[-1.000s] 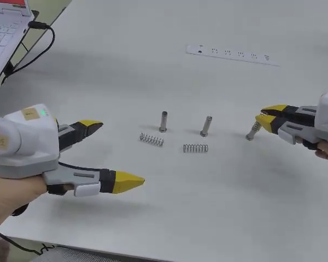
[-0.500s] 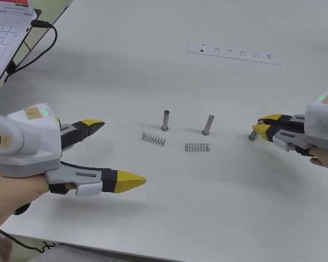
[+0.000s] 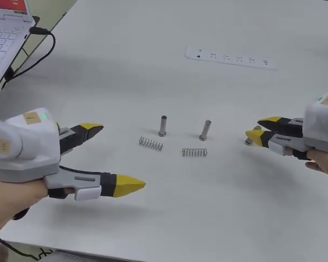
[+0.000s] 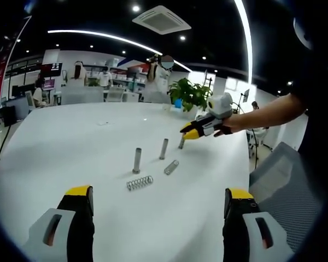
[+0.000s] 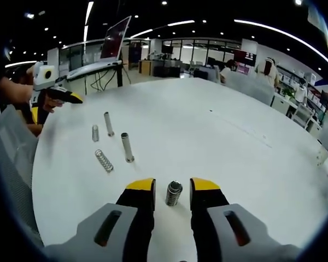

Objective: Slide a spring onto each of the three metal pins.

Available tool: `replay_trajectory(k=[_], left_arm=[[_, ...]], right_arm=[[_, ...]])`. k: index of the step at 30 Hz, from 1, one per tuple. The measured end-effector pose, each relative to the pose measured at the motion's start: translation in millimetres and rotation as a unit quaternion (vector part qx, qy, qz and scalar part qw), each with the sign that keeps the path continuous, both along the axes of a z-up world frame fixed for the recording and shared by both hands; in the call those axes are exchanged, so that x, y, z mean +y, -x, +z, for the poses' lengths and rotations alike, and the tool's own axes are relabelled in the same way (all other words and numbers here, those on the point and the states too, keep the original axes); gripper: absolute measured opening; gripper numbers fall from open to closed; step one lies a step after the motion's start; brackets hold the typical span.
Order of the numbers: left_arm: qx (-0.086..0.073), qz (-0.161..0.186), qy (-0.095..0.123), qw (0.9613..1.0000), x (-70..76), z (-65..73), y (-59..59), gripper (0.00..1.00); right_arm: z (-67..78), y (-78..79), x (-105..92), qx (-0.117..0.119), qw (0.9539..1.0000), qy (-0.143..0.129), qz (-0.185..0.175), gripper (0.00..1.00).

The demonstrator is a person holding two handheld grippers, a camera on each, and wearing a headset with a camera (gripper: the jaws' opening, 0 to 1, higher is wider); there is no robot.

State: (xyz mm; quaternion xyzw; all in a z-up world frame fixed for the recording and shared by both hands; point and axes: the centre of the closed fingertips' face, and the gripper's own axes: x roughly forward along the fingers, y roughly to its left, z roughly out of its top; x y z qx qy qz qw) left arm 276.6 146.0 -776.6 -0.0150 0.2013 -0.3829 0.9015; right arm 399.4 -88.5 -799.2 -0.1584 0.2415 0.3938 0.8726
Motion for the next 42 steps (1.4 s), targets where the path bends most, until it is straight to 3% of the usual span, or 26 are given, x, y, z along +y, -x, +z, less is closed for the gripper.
replay_trajectory(k=[15,23,33,42], left_arm=[[-0.002,-0.001,-0.001,1.0000,-2.4,3.1,-1.5,0.97],[-0.004,0.000,0.000,1.0000,-2.0,4.4,-2.0,0.97],[-0.004,-0.001,0.001,1.0000,-2.6,5.7,-3.1,0.97],[-0.004,0.004,-0.001,1.0000,0.5,4.9,-4.3,0.98]], right_arm=[[19.9,13.2,-6.6,-0.011,0.9998,-0.014,0.002,0.26],[26.0,31.4,-4.7,-0.009,0.9995,-0.029,0.013,0.29],[26.7,43.1,0.1,-0.004,0.9987,-0.047,0.020,0.29],[15.9,60.6,-1.7,0.009,0.9983,-0.051,0.026,0.29]])
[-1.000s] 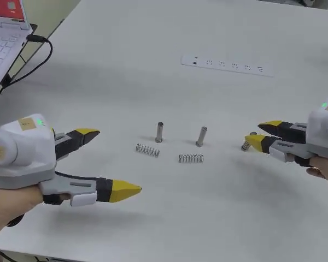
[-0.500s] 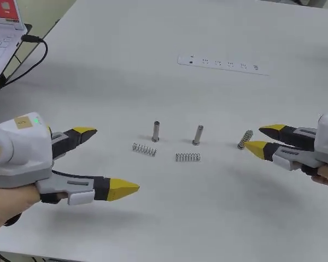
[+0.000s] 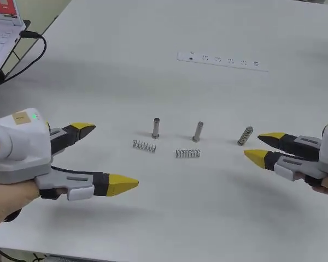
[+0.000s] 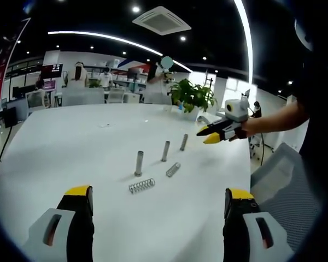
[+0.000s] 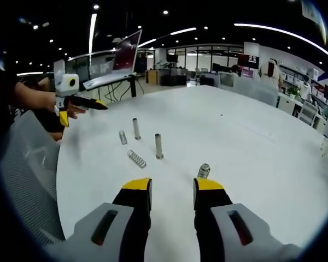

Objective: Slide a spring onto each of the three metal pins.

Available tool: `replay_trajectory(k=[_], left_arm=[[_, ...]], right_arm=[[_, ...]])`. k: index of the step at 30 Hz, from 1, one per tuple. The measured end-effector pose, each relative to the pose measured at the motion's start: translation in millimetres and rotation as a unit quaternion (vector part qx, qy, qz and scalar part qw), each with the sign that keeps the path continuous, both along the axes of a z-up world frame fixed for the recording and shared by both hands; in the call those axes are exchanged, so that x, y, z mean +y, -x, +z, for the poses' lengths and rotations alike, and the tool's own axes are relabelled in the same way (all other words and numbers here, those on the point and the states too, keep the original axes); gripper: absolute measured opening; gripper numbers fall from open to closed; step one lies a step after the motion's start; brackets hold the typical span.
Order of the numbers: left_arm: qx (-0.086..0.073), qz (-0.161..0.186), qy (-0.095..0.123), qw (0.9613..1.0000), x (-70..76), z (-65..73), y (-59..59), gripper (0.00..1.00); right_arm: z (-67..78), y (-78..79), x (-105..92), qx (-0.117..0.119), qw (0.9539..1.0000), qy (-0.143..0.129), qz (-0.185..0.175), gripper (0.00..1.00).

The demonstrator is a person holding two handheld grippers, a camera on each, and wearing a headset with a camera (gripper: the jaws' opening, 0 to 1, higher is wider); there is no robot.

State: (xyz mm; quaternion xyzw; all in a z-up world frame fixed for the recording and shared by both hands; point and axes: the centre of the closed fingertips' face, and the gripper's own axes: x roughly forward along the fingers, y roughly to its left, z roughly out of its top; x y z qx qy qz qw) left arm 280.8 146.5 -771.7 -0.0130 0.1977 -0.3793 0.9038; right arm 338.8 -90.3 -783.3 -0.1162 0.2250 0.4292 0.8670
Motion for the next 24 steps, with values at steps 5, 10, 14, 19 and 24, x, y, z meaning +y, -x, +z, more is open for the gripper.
replay_trajectory(k=[5,10,14,19,24], left_arm=[[0.001,-0.001,0.000,1.0000,0.1,-1.3,0.6,0.97],[0.002,-0.002,0.000,1.0000,-0.5,-1.7,1.2,0.97],[0.002,-0.002,-0.001,1.0000,0.0,-2.5,1.6,0.97],[0.003,0.000,-0.001,1.0000,1.7,-3.5,2.0,0.98],[0.006,0.000,-0.002,1.0000,2.1,-6.1,3.8,0.97]], right_arm=[[-8.9,10.9,1.6,0.011,0.9999,0.000,0.002,0.28],[-13.8,18.3,6.3,0.017,0.9998,-0.001,0.007,0.28],[-15.7,21.6,8.9,0.019,0.9997,0.001,0.015,0.28],[-17.4,24.5,12.9,0.021,0.9995,0.004,0.024,0.27],[-20.5,26.1,21.2,0.023,0.9992,0.007,0.033,0.27]])
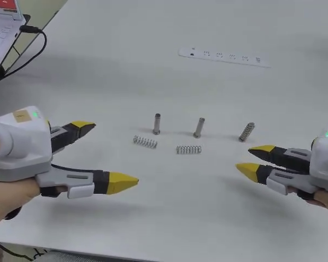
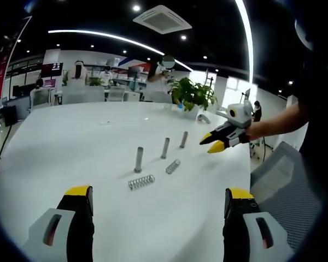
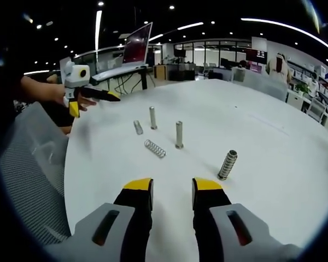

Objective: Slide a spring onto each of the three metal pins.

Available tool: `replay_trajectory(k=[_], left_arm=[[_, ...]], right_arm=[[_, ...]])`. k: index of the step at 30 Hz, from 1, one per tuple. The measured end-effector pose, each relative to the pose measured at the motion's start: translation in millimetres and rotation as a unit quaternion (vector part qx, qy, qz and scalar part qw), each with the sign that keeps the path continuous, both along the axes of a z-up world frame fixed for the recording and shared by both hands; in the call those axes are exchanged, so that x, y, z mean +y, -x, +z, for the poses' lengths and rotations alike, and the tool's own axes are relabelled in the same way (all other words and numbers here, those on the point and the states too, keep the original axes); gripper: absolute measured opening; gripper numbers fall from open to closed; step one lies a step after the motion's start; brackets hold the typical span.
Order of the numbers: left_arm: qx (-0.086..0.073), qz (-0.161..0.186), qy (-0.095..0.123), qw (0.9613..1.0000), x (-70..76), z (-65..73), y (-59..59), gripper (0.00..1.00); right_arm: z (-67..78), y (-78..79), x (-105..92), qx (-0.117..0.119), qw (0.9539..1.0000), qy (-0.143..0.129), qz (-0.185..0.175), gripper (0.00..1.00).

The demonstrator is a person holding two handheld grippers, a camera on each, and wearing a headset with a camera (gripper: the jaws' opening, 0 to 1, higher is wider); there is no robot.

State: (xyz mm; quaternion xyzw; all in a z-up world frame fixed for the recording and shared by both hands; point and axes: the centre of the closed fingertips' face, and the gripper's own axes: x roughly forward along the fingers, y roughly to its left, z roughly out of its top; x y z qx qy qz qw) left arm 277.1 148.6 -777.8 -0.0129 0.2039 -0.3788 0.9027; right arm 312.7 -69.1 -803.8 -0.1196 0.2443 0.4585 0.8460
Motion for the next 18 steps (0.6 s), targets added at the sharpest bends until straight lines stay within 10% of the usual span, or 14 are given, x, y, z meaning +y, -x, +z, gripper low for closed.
replay_trajectory(k=[18], left_arm=[[0.006,-0.007,-0.002,1.0000,-4.1,-2.2,5.4,0.97]], right_arm=[[1.6,-5.8,50.6,-0.030,0.9930,0.050,0.103,0.25]])
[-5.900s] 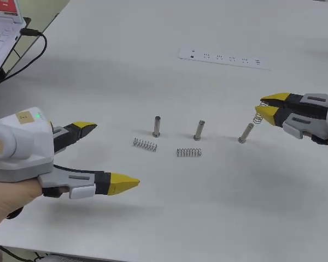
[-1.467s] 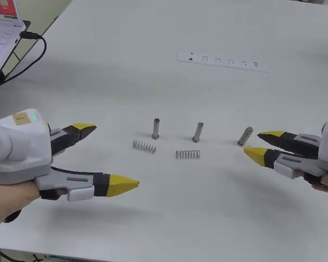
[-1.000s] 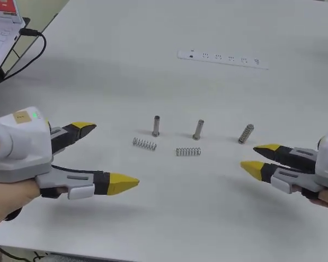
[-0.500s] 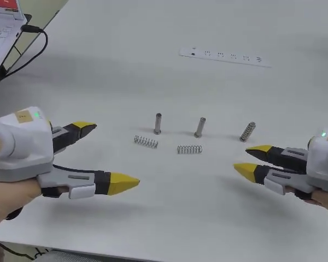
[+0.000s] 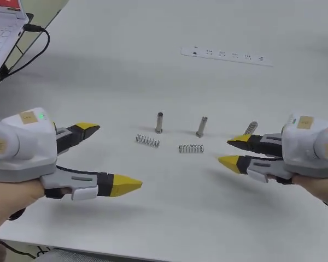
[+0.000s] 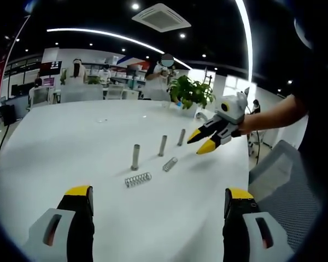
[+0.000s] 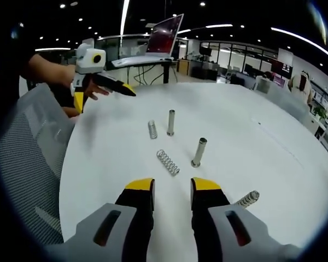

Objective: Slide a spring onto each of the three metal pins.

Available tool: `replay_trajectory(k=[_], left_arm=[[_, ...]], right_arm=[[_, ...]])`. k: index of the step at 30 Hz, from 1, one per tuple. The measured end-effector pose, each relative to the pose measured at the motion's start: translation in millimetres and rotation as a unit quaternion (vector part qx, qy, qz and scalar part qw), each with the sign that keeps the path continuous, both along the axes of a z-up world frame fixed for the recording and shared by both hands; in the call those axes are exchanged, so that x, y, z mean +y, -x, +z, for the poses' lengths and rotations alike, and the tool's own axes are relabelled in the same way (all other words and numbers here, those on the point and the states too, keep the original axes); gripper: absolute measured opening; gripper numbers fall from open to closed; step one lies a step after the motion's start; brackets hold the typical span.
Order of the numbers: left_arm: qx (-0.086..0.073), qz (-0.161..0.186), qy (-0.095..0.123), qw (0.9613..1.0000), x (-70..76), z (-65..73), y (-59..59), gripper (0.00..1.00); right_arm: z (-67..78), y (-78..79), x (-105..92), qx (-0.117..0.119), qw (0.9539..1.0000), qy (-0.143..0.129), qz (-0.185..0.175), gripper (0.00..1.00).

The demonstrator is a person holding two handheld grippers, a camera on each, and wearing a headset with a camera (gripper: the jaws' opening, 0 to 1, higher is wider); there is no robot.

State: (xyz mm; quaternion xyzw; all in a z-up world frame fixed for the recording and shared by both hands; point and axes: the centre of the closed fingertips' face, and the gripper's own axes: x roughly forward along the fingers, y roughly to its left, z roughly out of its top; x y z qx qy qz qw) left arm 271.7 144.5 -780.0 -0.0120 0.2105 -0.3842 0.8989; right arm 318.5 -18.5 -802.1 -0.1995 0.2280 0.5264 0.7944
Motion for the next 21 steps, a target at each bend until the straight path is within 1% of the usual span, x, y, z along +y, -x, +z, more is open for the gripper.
replay_trajectory(k=[4,7,11,17,21], left_arm=[[-0.003,-0.006,0.000,1.0000,-3.2,2.4,1.3,0.97],[-0.003,-0.006,0.001,1.0000,-3.5,2.7,0.7,0.97],[-0.003,-0.005,0.000,1.0000,-3.1,2.2,0.8,0.97],[0.001,-0.004,-0.001,1.0000,-1.6,-0.5,2.6,0.97],[0.002,-0.004,-0.001,1.0000,-1.4,-1.1,3.0,0.97]], right_arm=[[-0.6,-2.1,12.1,-0.005,0.9997,0.009,0.020,0.24],[-3.0,-4.1,18.0,-0.004,0.9995,0.013,0.028,0.24],[-10.9,-11.1,23.5,-0.002,0.9991,0.023,0.036,0.23],[-16.6,-12.6,37.0,0.004,0.9982,0.031,0.051,0.23],[-26.3,-13.5,41.3,0.008,0.9969,0.051,0.060,0.21]])
